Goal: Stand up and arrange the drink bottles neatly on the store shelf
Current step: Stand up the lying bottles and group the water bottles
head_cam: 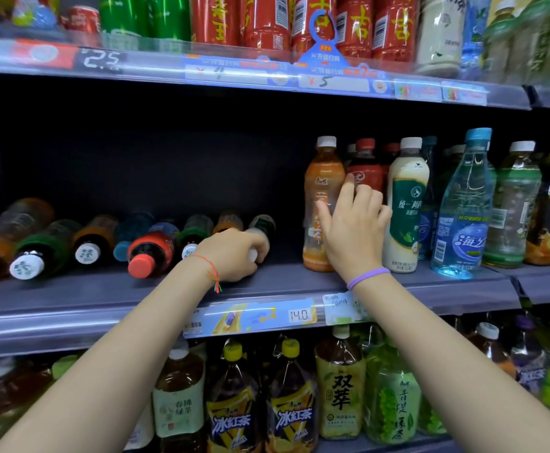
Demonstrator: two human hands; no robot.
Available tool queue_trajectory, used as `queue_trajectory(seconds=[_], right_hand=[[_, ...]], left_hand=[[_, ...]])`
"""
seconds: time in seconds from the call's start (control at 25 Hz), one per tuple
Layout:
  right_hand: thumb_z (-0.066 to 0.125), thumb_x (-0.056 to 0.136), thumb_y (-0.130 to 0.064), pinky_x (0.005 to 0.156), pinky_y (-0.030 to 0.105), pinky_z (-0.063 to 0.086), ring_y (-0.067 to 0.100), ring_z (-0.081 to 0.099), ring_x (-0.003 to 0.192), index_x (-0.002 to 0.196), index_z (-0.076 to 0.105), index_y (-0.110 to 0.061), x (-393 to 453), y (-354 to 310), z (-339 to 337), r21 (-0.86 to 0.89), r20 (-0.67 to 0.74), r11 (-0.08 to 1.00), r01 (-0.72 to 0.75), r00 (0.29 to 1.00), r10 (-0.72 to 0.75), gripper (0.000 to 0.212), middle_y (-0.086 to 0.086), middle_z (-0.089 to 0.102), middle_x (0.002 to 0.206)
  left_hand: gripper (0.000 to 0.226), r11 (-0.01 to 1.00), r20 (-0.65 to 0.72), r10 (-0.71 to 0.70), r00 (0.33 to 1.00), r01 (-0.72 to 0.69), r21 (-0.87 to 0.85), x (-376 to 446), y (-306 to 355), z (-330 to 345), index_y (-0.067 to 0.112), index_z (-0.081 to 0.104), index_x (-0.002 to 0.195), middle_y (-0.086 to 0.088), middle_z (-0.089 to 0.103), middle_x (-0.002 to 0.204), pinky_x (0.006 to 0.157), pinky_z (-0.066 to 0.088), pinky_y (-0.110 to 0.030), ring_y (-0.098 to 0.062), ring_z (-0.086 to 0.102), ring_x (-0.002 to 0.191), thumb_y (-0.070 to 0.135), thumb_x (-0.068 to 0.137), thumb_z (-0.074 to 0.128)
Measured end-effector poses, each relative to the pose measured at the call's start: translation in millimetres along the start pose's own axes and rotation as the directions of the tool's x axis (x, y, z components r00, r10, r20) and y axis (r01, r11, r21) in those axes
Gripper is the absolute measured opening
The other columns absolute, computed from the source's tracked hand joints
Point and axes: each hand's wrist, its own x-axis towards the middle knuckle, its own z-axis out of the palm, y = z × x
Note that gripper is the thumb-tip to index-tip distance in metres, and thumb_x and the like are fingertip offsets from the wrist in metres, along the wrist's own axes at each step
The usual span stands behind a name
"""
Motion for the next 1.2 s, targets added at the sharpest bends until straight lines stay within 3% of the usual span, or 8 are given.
queue_trajectory(seconds=[0.12, 0.24, 0.36, 0.48, 0.6, 0.76, 0.96, 1.2], right_hand=[[0.056, 0.081, -0.019, 0.072, 0.043, 0.038, 0.035, 0.053, 0.092, 0.127, 0.054, -0.005, -5, -1, -8, 0.075, -0.061, 0.982, 0.172, 0.984, -0.168, 0.048, 0.015, 0.056, 0.109], [0.066, 0.077, -0.014, 0.075, 0.044, 0.046, 0.032, 0.054, 0.096, 0.123, 0.056, -0.013, -11, -18, -14, 0.448, 0.074, 0.823, 0.349, 0.903, -0.424, 0.048, 0.008, 0.054, 0.107], [0.079, 0.074, -0.036, 0.094, 0.043, 0.046, 0.021, 0.051, 0.113, 0.134, 0.046, -0.023, -10, -33, -17, 0.739, 0.323, 0.673, 0.036, 0.858, -0.4, 0.07, -0.002, 0.054, 0.123], [0.072, 0.074, -0.06, 0.087, 0.043, 0.052, 0.014, 0.06, 0.105, 0.118, 0.052, -0.022, -8, -36, -26, 0.83, 0.342, 0.548, -0.105, 0.871, -0.352, 0.061, -0.008, 0.065, 0.112], [0.064, 0.077, -0.065, 0.082, 0.042, 0.054, 0.015, 0.064, 0.097, 0.109, 0.051, -0.022, -8, -34, -38, 0.792, 0.355, 0.597, -0.129, 0.893, -0.277, 0.055, -0.01, 0.066, 0.104], [0.06, 0.084, -0.061, 0.075, 0.041, 0.054, 0.019, 0.064, 0.092, 0.107, 0.047, -0.022, -8, -26, -41, 0.642, 0.412, 0.731, -0.23, 0.908, -0.076, 0.047, -0.008, 0.065, 0.099], [0.058, 0.085, -0.057, 0.083, 0.041, 0.045, 0.03, 0.048, 0.103, 0.112, 0.044, -0.008, -9, -14, -28, 0.421, 0.278, 0.884, -0.202, 0.957, 0.086, 0.058, 0.008, 0.047, 0.109], [0.039, 0.095, -0.062, 0.069, 0.04, 0.044, 0.033, 0.054, 0.116, 0.144, 0.025, 0.0, -11, -10, -14, 0.379, 0.442, 0.896, -0.23, 0.896, 0.044, 0.08, 0.014, 0.05, 0.129]], left_hand=[[0.013, 0.999, -0.07, 0.019, 0.997, -0.021, -0.035, -9, 3, -4, 0.039, 0.059, 0.091, 0.004, 0.052, 0.094, 0.077, 0.047, -0.034, -0.028, 0.059, 0.095, 0.028, 0.084, 0.061], [0.015, 0.995, -0.377, 0.065, 0.924, -0.089, -0.046, -24, 17, -22, 0.042, 0.058, 0.104, 0.005, 0.048, 0.092, 0.075, 0.042, -0.034, -0.027, 0.058, 0.088, 0.043, 0.09, 0.052], [0.021, 0.958, -0.685, 0.154, 0.712, -0.277, -0.072, -41, 36, -52, 0.038, 0.057, 0.113, 0.007, 0.053, 0.092, 0.074, 0.046, -0.036, -0.019, 0.057, 0.084, 0.044, 0.095, 0.049], [0.027, 0.805, -0.81, 0.019, 0.586, -0.489, -0.335, -37, 37, -65, 0.034, 0.058, 0.119, 0.011, 0.06, 0.091, 0.076, 0.049, -0.036, -0.012, 0.059, 0.081, 0.043, 0.099, 0.041], [0.029, 0.779, -0.656, -0.236, 0.716, -0.264, -0.569, -12, 16, -51, 0.028, 0.06, 0.108, 0.001, 0.062, 0.082, 0.078, 0.05, -0.042, -0.027, 0.061, 0.08, 0.04, 0.1, 0.035], [0.036, 0.983, -0.252, -0.183, 0.95, 0.18, -0.035, 11, 0, -6, 0.031, 0.058, 0.128, -0.016, 0.056, 0.125, 0.096, 0.046, -0.04, -0.039, 0.059, 0.112, 0.029, 0.094, 0.045], [0.048, 0.934, -0.094, -0.261, 0.961, 0.276, 0.228, 24, -3, 6, 0.021, 0.044, 0.142, -0.02, 0.049, 0.137, 0.101, 0.042, -0.039, -0.037, 0.054, 0.122, 0.035, 0.095, 0.047], [0.027, 0.937, -0.081, -0.207, 0.975, 0.221, 0.271, 17, 0, 3, 0.017, 0.064, 0.114, -0.012, 0.062, 0.123, 0.089, 0.05, -0.037, -0.034, 0.061, 0.11, 0.023, 0.088, 0.058]])
